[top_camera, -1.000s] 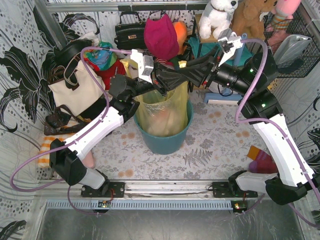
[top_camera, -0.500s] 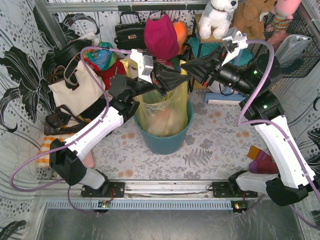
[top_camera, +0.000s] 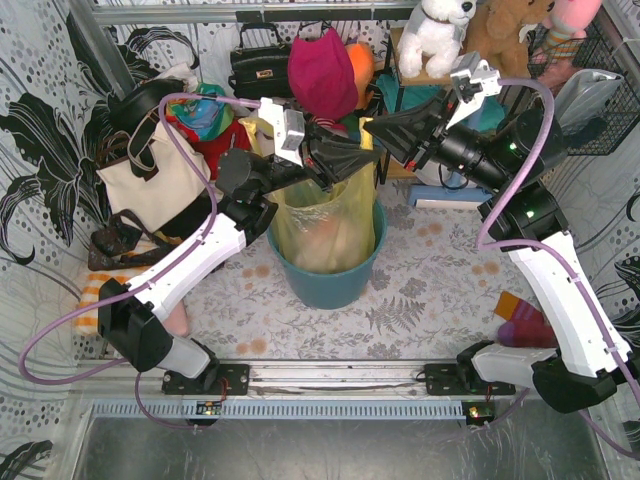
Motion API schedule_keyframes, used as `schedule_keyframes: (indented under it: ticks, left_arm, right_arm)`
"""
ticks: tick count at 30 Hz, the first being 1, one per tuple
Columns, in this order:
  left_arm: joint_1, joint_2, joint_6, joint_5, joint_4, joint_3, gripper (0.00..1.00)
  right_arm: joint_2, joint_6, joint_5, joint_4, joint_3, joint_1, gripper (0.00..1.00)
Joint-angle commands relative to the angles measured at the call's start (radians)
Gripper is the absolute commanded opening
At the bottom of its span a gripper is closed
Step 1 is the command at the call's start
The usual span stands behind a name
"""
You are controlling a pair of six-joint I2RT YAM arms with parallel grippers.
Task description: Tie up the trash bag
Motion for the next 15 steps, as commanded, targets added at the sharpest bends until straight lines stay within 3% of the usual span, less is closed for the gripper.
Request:
schedule_keyframes:
  ticks: [1,2,5,15]
  left_arm:
    - [0.003,-0.028,-0.008,-0.003,0.021,0.022,0.28]
    - [0.003,-0.030,-0.010,-0.013,0.025,0.022,0.42]
    - [0.003,-0.037,-0.019,-0.056,0.045,0.022,0.55]
    - [0.003,-0.017,-0.038,-0.123,0.021,0.088,0.52]
  right_arm:
    - [-0.037,0.022,0.022,0.084,-0.019,0.000,0.00]
    - [-0.039,0.024,0.023,0.086,-0.023,0.000,0.00]
    - [-0.041,0.028,0.021,0.091,-0.030,-0.001,0.00]
    - [-0.066,0.044,0.023,0.111,-0.074,0.000,0.00]
